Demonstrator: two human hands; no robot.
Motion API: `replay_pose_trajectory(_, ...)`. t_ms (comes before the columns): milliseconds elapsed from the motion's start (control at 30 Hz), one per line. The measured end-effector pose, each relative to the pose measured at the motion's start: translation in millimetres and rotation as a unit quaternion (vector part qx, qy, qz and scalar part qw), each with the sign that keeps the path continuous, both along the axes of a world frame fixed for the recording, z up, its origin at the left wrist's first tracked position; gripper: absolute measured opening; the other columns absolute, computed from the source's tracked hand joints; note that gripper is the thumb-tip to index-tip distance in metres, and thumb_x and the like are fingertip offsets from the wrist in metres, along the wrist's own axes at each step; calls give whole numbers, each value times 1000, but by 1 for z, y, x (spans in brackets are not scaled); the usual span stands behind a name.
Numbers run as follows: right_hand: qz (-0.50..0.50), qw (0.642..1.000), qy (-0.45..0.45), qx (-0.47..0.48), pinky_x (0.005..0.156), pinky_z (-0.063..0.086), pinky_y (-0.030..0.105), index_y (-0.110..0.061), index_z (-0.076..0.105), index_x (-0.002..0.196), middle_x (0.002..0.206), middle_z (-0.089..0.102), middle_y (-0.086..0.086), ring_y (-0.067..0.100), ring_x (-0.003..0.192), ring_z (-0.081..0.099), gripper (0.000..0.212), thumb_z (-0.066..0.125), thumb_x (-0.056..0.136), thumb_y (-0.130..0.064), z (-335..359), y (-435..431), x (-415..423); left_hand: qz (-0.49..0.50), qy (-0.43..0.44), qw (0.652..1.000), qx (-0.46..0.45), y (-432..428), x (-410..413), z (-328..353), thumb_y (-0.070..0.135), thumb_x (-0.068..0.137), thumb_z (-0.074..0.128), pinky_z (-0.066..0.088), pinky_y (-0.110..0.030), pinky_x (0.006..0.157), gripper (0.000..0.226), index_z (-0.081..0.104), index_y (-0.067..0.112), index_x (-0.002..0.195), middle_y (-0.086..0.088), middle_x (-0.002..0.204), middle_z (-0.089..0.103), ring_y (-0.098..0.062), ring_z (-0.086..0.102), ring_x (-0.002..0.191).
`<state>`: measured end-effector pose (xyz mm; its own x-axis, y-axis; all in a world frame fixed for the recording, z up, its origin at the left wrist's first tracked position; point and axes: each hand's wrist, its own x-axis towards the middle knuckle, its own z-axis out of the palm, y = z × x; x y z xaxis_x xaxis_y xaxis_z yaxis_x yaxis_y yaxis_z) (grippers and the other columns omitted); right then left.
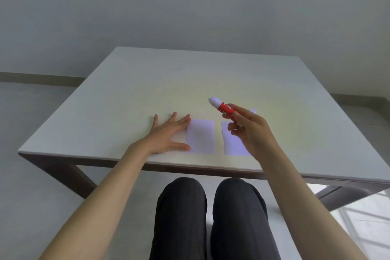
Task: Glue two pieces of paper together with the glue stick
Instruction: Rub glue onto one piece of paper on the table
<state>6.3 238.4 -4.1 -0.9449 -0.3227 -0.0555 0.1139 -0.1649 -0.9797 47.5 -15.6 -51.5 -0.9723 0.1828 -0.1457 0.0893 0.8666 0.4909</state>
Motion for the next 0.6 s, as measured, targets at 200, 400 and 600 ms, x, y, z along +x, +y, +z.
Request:
replay_pose_trajectory(200, 77, 945, -198, -250, 60, 50, 21, -13, 49, 133, 88, 72, 3, 13, 59, 55, 40, 48, 93, -15, -6, -24, 32, 25, 39, 986, 162, 14, 1, 18, 60, 75, 54, -25, -45, 110, 79, 21, 42, 145, 35, 148, 12, 3, -2, 145)
replay_pose_trajectory(400, 69, 940, -202, -265, 61, 50, 22, -11, 48, 134, 97, 69, 7, 14, 61, 55, 41, 48, 93, -16, -8, -36, 41, 67, 69, 980, 173, 37, -1, 38, 39, 86, 61, -9, -42, 117, 57, 41, 37, 139, 25, 137, 33, 3, 13, 141)
replay_pose_trajectory(600, 60, 961, -176, -205, 61, 45, 23, -13, 50, 131, 97, 66, 6, 14, 59, 55, 37, 49, 95, -21, -11, -49, 50, 138, 119, 861, 475, 64, 5, 53, 28, 80, 71, 46, -6, 76, 9, 78, 24, 83, 9, 89, 77, -1, 69, 88)
